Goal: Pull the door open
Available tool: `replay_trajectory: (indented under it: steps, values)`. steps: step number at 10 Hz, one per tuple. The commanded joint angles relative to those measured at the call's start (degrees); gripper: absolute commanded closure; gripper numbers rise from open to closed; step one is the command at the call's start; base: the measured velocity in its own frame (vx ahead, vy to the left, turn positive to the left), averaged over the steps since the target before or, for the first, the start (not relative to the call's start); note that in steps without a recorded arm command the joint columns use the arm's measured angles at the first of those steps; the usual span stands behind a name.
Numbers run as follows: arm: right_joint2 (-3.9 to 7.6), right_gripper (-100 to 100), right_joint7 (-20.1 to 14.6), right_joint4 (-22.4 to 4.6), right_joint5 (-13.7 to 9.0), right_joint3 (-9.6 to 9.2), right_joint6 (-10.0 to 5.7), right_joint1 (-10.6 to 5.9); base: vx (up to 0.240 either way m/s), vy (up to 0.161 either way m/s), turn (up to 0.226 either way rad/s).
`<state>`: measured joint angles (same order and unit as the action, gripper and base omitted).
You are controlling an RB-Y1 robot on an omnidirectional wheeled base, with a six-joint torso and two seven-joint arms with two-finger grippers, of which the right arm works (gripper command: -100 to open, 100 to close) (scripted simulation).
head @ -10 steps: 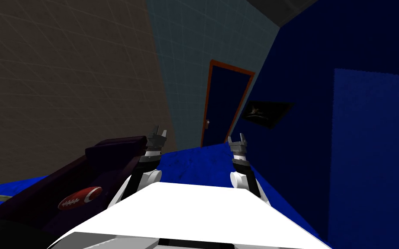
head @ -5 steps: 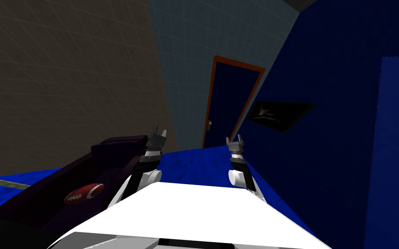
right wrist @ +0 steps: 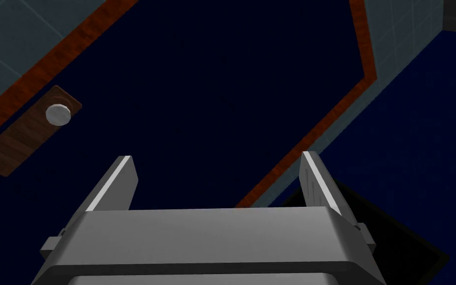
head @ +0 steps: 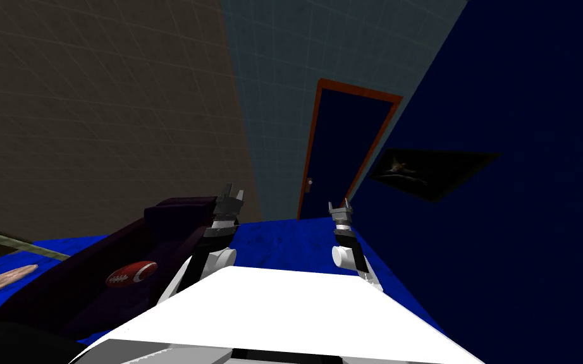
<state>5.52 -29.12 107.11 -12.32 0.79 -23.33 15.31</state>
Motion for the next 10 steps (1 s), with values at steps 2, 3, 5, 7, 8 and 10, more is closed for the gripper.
replay_trajectory:
  steps: [2, 3, 5, 7, 8, 10]
  values:
    - [0.1, -100, -2.8, -3.63, -1.65, 0.3, 0.22, -1.99, 0.082, -0.07, 0.125]
    - [0.15, -100, -3.84, -4.91, -2.28, 0.42, 0.33, -2.67, 0.087, -0.075, 0.112]
    - [0.24, -100, -5.91, -7.45, -3.55, 0.64, 0.54, -4.03, 0.091, -0.064, 0.131]
    - [0.29, -100, -7.99, -10.0, -4.81, 0.87, 0.76, -5.39, 0.078, -0.078, 0.13]
    - [0.31, -100, -9.03, -11.27, -5.45, 0.98, 0.86, -6.07, 0.072, -0.072, 0.125]
    - [0.35, -100, -11.09, -13.79, -6.7, 1.2, 1.08, -7.42, 0.071, -0.072, 0.12]
